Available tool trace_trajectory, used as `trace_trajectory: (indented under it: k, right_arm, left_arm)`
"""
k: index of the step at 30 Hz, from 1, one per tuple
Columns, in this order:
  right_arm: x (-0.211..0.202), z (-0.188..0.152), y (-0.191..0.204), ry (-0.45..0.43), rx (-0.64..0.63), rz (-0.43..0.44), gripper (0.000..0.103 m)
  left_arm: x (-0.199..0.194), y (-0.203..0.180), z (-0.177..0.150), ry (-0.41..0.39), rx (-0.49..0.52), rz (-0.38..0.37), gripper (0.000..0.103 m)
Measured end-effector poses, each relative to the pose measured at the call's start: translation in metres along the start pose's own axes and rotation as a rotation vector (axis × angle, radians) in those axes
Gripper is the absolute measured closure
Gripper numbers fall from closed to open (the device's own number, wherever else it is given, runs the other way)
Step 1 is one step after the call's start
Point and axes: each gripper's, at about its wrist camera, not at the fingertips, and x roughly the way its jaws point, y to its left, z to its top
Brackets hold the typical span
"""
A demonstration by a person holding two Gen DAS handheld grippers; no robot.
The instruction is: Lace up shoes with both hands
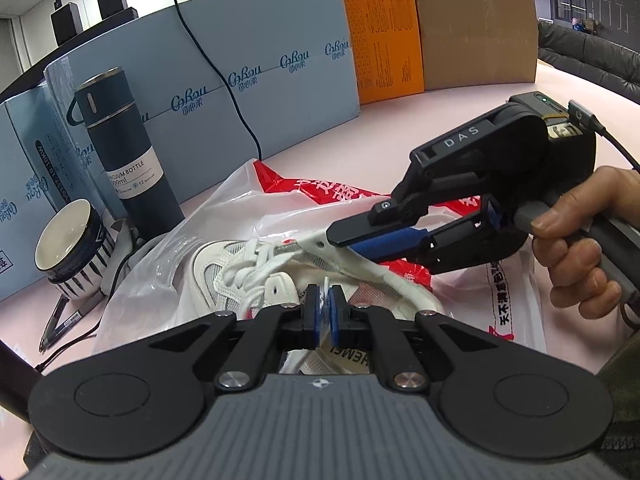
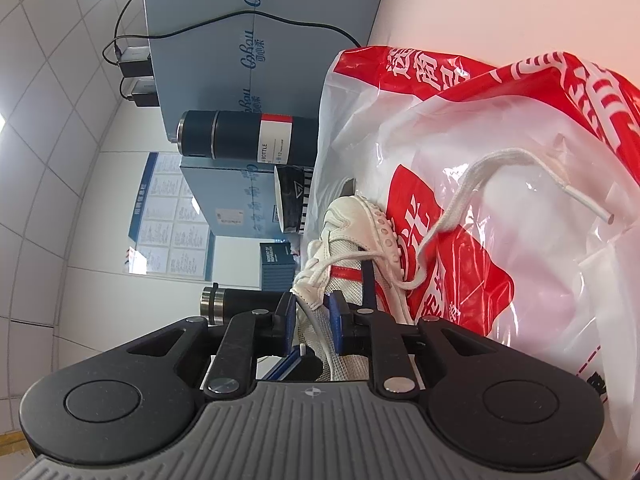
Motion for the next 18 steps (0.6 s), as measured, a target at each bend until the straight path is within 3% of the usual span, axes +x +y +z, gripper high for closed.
trace_trajectory:
  k: [8,13,18]
  right_arm:
    - [0.000,0.000,0.000,0.000,0.001,0.000,0.087]
    - [0.000,0.000,-0.001,0.000,0.003,0.001,0.087]
    - [0.000,-0.001,-0.001,-0.001,0.007,0.002,0.087]
  left_arm:
    - [-0.013,0.000,-0.003,-0.055,-0.010,-0.005,0.101]
    - [-0.027,0.018,0.012,-0.126,-0.054,0.052,0.101]
    - [-0.009,0.040,0.017,-0.122,-0.103,0.099,0.101]
